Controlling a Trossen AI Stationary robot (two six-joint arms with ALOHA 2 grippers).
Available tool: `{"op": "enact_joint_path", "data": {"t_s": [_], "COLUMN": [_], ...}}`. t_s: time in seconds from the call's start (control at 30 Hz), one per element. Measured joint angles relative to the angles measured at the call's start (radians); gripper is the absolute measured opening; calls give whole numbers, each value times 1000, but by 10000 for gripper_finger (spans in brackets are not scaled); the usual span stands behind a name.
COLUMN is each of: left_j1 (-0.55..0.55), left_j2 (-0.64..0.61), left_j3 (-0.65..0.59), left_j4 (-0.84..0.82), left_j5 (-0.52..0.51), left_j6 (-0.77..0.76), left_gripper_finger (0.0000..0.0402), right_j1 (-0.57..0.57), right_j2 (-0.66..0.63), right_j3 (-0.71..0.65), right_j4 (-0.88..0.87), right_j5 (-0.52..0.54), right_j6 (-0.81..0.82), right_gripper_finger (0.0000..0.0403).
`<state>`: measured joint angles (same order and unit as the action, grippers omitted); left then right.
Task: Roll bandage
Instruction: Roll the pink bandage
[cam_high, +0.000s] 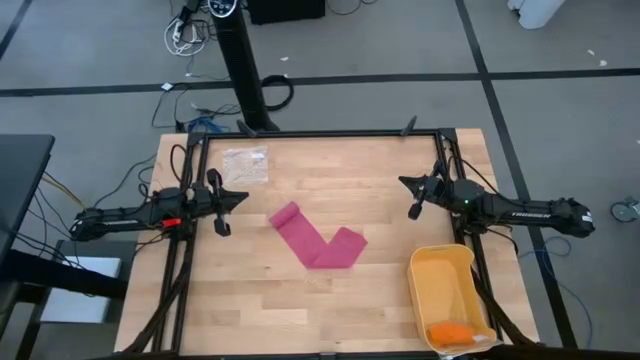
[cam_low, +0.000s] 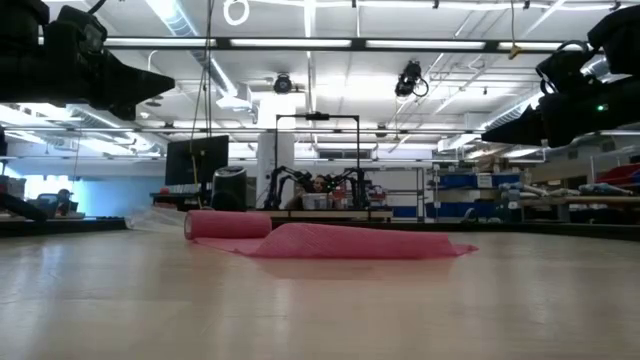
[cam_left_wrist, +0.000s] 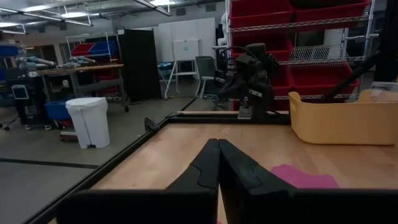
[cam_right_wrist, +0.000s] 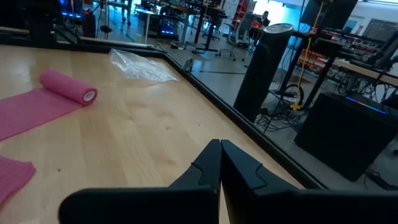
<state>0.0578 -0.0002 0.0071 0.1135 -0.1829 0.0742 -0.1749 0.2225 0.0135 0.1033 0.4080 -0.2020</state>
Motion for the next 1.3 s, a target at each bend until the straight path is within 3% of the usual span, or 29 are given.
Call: {"op": "enact_joint_path", "data": {"t_s": [0.2, 0.5, 0.63, 0.9, 1.1, 1.3], "left_j1": [0, 0, 0, 0, 0, 0], "left_j2": [0, 0, 0, 0, 0, 0], "left_j3": [0, 0, 0, 0, 0, 0], "left_j4": [0, 0, 0, 0, 0, 0], "left_j5": [0, 0, 0, 0, 0, 0], "left_j6": [0, 0, 0, 0, 0, 0], "left_gripper_finger": [10, 10, 10, 10, 10, 10], "right_j1": [0, 0, 2, 1, 1, 1], "right_j2": [0, 0, 0, 8, 8, 19], "right_j3": [0, 0, 0, -1, -1, -1], "right_j4": [20, 83, 140, 327, 361, 358], "right_j5": [0, -16, -42, -45, -46, -143], "right_j6": [-99, -87, 58, 68, 94, 312], "right_gripper_finger": [8, 7, 8, 9, 4, 9]}}
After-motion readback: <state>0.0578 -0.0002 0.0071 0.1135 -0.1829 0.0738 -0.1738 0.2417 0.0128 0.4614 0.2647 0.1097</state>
